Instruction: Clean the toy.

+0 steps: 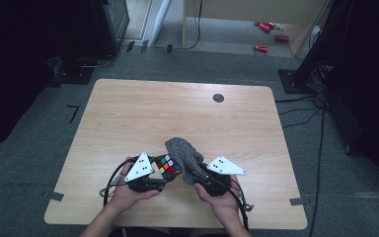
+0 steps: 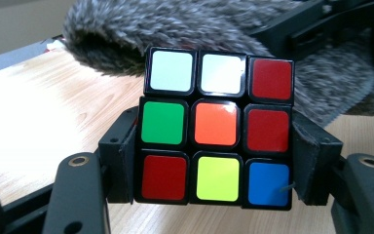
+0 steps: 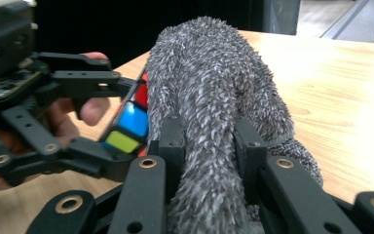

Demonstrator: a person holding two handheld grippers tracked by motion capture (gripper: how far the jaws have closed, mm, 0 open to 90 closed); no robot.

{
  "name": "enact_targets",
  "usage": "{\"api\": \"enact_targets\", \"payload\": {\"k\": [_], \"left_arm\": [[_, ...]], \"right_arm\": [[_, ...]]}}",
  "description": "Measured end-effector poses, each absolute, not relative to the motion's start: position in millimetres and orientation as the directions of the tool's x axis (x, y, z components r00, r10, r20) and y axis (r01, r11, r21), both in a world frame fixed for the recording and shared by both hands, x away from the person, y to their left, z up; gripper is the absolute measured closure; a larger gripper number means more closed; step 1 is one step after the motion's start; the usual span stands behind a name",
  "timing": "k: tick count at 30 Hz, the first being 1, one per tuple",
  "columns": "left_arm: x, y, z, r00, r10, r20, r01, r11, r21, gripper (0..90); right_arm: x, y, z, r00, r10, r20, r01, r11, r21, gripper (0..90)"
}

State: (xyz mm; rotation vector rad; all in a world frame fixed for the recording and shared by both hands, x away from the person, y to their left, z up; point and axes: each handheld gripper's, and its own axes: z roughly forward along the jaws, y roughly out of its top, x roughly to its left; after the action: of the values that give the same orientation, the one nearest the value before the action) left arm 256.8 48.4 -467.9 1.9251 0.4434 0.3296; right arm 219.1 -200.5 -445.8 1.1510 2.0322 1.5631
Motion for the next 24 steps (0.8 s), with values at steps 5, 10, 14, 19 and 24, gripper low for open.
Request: {"api": "enact_targets", "payload": {"k": [5, 10, 14, 19, 24], "left_arm": [[252.1, 39.3, -471.1, 0.903, 0.428, 0.023, 0.152, -0.368, 0.917, 34.2], [249.5, 35.7, -470.4, 0.905, 0.423, 0.043, 0.135, -0.381, 0.915, 34.2], [252.1, 41.8, -467.2, 0.897, 0.44, 0.041, 0.136, -0.363, 0.922, 34.2], [256.9, 48.1, -467.8, 0.895, 0.446, 0.007, 0.162, -0.339, 0.927, 34.2], [251.2, 38.3, -471.1, 0.91, 0.414, 0.021, 0.149, -0.372, 0.916, 34.2]], "right_arm": [[212.5, -194.2, -437.6, -0.645, 0.735, 0.207, 0.374, 0.068, 0.925, 72.0], [214.1, -197.5, -437.8, -0.643, 0.733, 0.22, 0.377, 0.054, 0.925, 71.8], [218.2, -201.4, -443.4, -0.623, 0.751, 0.218, 0.391, 0.057, 0.918, 71.7], [217.0, -199.1, -442.0, -0.622, 0.75, 0.223, 0.397, 0.058, 0.916, 71.9], [210.3, -190.7, -434.5, -0.65, 0.731, 0.21, 0.373, 0.065, 0.926, 71.9]]}}
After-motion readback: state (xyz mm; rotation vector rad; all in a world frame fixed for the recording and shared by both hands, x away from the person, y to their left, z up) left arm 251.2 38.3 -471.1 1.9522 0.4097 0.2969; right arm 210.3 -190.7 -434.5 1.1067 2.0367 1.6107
